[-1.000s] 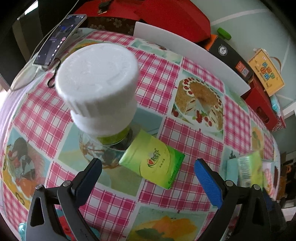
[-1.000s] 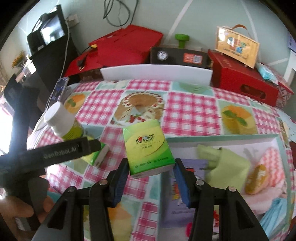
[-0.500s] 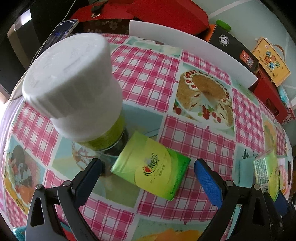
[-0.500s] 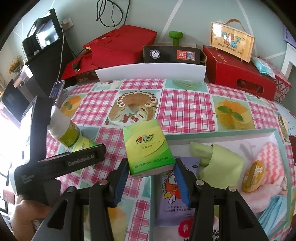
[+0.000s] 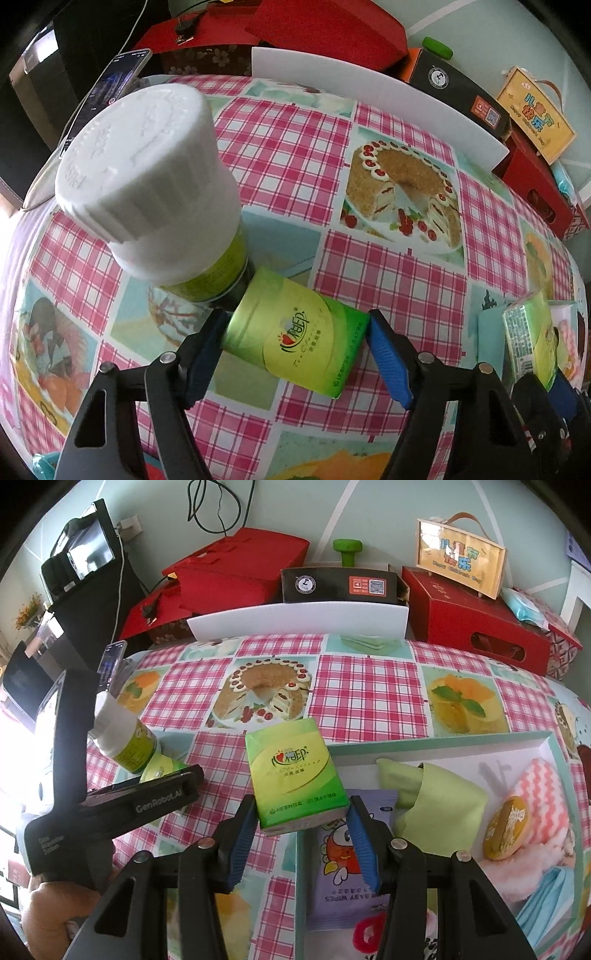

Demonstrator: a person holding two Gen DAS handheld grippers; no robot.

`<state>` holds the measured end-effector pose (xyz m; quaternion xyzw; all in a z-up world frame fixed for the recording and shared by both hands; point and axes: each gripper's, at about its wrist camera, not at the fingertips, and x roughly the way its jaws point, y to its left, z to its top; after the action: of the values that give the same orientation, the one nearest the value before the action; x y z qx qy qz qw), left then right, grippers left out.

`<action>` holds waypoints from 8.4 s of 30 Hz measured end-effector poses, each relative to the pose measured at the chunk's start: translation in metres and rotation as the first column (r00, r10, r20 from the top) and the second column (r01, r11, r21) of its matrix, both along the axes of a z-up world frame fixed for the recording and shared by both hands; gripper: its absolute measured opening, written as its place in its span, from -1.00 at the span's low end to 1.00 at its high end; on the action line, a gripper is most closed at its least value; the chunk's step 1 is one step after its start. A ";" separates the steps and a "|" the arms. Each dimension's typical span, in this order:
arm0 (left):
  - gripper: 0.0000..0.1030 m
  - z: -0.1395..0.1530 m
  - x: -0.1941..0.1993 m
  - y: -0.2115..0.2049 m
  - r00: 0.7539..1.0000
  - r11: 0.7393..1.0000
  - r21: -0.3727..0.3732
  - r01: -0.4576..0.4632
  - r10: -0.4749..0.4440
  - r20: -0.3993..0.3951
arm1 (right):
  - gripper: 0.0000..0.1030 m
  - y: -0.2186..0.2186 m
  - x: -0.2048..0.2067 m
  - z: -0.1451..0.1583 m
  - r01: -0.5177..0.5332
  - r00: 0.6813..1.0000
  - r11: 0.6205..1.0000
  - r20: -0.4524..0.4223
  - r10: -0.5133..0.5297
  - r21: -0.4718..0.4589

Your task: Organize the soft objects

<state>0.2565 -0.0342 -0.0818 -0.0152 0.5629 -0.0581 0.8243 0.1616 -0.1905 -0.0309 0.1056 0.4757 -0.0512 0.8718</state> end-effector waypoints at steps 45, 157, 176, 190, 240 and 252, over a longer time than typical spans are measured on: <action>0.48 0.099 -0.106 -0.132 0.887 0.893 -0.063 0.445 -0.431 0.166 | 0.02 -0.130 -0.095 0.045 0.351 0.935 0.936 0.053 -0.349 -0.029; 0.90 0.080 -0.133 -0.062 0.977 0.986 0.087 0.145 -0.157 0.147 | 1.00 -0.086 -0.119 0.038 0.222 0.971 0.968 -0.062 -0.231 -0.118; 0.90 0.088 -0.202 -0.024 0.981 0.974 0.182 0.134 -0.156 0.111 | 1.00 -0.052 -0.183 0.052 0.187 0.976 0.973 -0.087 -0.199 -0.133; 0.90 0.078 -0.237 0.000 0.983 0.964 0.224 0.142 -0.163 0.080 | 1.00 -0.035 -0.210 0.046 0.175 0.976 0.977 -0.107 -0.189 -0.125; 0.90 0.079 -0.255 0.025 0.988 0.963 0.239 0.124 -0.143 0.061 | 1.00 -0.019 -0.219 0.029 0.143 0.971 0.981 -0.173 -0.165 -0.135; 0.90 0.083 -0.256 0.024 0.988 0.964 0.237 0.120 -0.139 0.066 | 1.00 -0.018 -0.219 0.030 0.143 0.971 0.980 -0.172 -0.165 -0.135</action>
<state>0.0001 -0.0099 0.0008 0.1205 0.5315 -0.0461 0.8372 -0.0577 -0.2090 -0.0006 0.0838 0.5400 -0.1572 0.8226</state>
